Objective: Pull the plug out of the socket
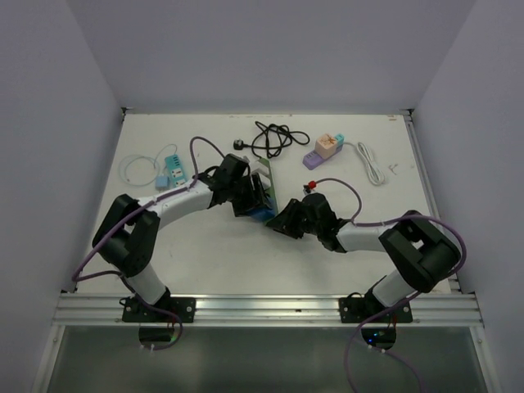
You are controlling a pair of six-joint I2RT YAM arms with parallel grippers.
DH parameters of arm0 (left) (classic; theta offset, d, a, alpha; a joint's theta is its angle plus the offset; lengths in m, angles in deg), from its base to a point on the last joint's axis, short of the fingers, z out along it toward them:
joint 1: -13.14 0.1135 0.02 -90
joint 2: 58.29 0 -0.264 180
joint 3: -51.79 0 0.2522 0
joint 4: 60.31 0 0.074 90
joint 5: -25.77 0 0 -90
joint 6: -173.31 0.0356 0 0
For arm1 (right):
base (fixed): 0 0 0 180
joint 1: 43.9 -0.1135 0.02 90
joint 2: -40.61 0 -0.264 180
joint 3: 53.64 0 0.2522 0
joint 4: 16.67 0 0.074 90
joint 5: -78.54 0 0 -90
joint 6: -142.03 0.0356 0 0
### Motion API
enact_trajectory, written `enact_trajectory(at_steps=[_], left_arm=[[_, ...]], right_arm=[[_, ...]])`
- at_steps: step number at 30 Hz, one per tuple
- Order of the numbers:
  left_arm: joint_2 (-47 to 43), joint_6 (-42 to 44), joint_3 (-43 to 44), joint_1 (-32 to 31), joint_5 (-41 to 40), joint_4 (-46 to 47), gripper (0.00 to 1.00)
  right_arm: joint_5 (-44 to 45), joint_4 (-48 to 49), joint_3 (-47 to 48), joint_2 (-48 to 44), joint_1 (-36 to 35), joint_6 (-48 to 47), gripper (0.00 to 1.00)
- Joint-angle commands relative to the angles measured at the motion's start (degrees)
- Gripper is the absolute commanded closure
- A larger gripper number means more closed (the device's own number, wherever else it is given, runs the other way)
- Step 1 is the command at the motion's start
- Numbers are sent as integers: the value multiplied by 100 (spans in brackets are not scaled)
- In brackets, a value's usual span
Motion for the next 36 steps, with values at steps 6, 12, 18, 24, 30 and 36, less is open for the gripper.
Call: enact_trajectory(at_steps=[6, 12, 18, 24, 30, 36], left_arm=[[-168, 887, 778, 701, 208, -345, 100], [-264, 536, 497, 518, -168, -38, 100], [-379, 26, 401, -685, -1039, 137, 100], [-440, -71, 286, -960, -1022, 191, 100], [-651, 315, 374, 21, -426, 68, 100], [-195, 1001, 1147, 840, 444, -512, 100]], right_arm=[[1735, -2168, -265, 492, 379, -67, 100], [1743, -2194, -256, 544, 405, -5, 100], [1691, -2194, -221, 650, 431, 13, 100], [1620, -2080, -335, 650, 537, 74, 100], [1559, -2045, -440, 606, 669, 136, 100], [1655, -2212, -414, 580, 677, 197, 100]])
